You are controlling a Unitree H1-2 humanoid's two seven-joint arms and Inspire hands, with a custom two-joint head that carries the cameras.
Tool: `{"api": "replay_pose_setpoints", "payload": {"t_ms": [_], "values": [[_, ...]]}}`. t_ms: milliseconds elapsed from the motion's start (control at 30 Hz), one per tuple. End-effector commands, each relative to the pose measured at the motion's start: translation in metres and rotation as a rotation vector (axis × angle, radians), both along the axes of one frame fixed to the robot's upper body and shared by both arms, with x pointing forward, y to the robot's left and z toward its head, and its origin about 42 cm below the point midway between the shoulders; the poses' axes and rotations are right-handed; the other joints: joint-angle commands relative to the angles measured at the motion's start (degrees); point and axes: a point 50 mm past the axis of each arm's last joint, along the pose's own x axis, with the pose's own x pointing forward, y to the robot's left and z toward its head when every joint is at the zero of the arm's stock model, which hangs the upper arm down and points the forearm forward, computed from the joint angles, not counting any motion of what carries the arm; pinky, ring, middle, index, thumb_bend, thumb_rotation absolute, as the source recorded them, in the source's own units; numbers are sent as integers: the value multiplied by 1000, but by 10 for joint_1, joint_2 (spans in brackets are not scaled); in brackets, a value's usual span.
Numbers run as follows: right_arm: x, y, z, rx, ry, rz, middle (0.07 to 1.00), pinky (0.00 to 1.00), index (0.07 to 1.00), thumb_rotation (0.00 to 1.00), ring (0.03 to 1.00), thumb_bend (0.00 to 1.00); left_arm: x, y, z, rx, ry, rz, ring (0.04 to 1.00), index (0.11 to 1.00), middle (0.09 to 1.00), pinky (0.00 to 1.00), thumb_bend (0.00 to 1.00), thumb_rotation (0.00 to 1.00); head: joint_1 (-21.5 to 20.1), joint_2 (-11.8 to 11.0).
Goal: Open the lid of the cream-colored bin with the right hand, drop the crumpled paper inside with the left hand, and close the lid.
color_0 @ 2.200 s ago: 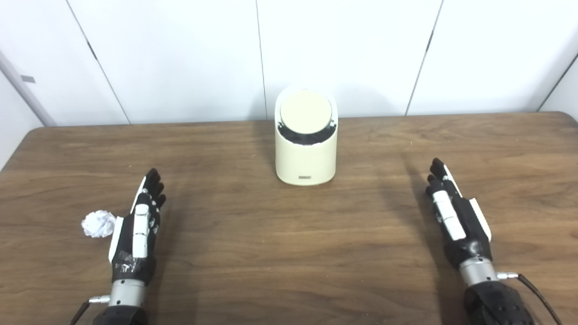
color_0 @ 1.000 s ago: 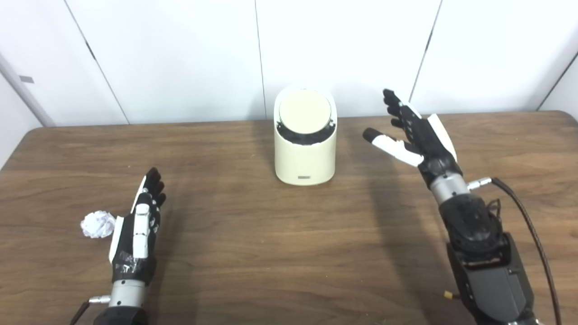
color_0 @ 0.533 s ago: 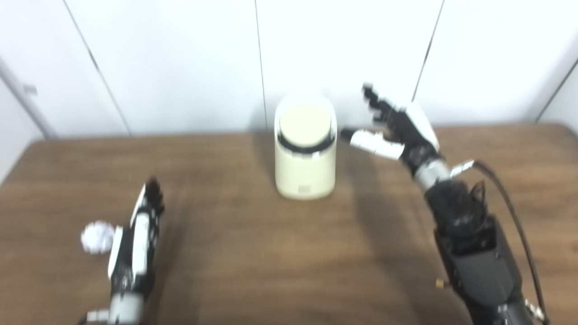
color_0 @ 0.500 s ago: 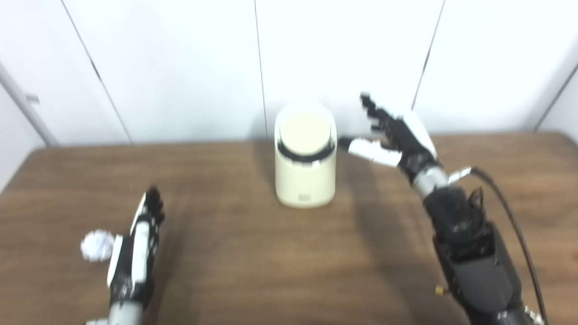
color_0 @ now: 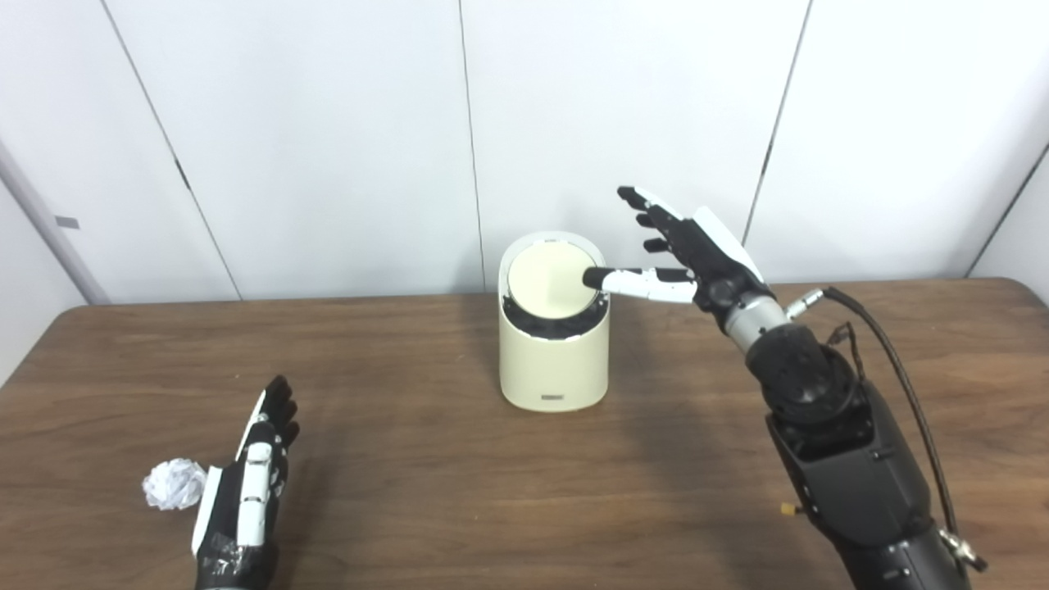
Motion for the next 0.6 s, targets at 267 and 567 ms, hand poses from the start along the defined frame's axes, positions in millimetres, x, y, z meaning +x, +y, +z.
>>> {"api": "replay_pose_setpoints", "payload": {"t_ms": [267, 567], "values": [[20, 12, 39, -135, -67, 18, 965, 824, 957, 535, 939, 828, -7, -13, -17, -16, 36, 0, 1000, 1000, 1000, 1000, 337, 970, 2, 6], [33, 26, 48, -274, -56, 25, 965, 847, 961, 512, 950, 855, -9, -14, -17, -17, 39, 10, 1000, 1000, 1000, 1000, 356, 974, 2, 11]]}}
